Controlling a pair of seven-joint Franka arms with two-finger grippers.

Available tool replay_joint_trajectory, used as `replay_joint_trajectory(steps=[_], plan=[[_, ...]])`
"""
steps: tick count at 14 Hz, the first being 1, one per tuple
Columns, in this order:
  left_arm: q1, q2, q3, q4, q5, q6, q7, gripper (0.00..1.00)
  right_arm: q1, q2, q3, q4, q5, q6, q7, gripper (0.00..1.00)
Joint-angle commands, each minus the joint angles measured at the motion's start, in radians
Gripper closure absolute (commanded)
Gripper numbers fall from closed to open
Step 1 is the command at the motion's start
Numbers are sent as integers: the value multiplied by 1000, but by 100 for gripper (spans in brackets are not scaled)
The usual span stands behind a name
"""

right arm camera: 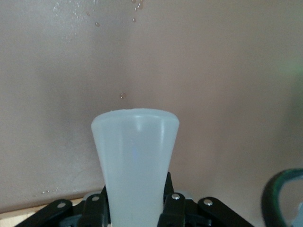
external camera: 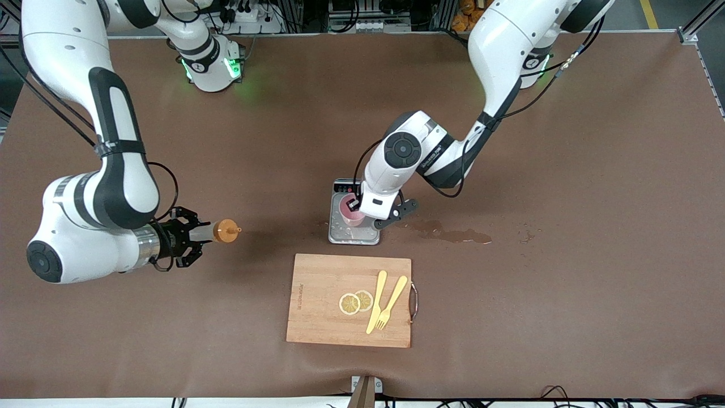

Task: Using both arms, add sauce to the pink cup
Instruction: 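Set the cup on the scale while the right gripper brings the bottle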

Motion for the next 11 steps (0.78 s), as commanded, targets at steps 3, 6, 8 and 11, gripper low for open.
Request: replay_joint_trajectory(steps=[3,6,8,11], plan=[[-13,8,14,28,11,7,-55,0,55,-19,-7,4,-40,8,107,73],[-5,-4,14,28,13,7,-56,0,85,-19,-7,5,-68,8,166,73],[5,-32,14,26,13,-9,-55,0,125,-20,-5,5,-117,4,223,73],[42,-105,13,20,13,-136,-32,0,185,-19,-8,7,-126,2,320,73]])
